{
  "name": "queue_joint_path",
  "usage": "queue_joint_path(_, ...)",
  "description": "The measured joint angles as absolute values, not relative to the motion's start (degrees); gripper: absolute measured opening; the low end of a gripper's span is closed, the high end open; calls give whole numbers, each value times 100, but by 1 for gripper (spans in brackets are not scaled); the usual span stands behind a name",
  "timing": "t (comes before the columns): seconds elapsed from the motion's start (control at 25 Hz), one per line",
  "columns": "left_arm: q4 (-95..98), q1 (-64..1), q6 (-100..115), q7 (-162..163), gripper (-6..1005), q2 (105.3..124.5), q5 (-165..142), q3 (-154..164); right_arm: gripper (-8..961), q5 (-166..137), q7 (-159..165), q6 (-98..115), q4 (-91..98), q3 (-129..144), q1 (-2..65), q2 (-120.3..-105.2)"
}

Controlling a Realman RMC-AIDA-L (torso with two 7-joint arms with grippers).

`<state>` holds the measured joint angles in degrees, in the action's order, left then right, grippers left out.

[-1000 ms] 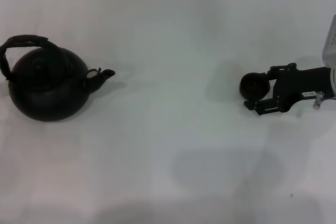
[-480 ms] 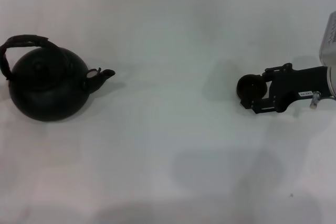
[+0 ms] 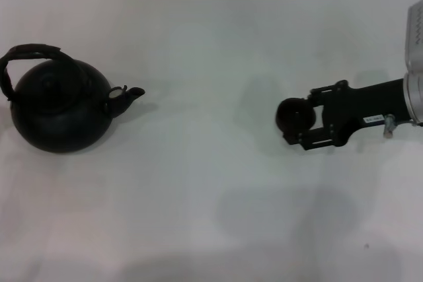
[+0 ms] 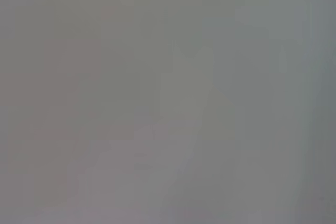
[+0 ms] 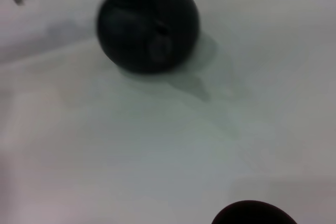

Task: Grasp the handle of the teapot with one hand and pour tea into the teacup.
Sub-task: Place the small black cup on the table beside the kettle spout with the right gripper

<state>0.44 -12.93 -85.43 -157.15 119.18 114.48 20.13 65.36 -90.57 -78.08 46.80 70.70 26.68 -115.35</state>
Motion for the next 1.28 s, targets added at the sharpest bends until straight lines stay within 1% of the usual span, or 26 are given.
queue_joint_path(0.2,44,-1313,-8550,-15715,740,11918,11294,2012,707,6919,-9068,-7684,4801,7586,2727,-11574)
queue_joint_path(0.52,44,-1294,-8571,-15713,740,11918,11271,2012,710,7572,-9063,-6495,4806,8879,3013,-11594)
queue_joint_path(0.72,44,-1294,-8578,-15711,740,11918,11271,2012,712,7785,-9061,-6129,4744,9422,3183,-11594)
queue_joint_path(1.28,44,-1294,-8592,-15706,740,11918,11276,2012,718,7812,-9041,-5275,4727,10372,3216,-11617)
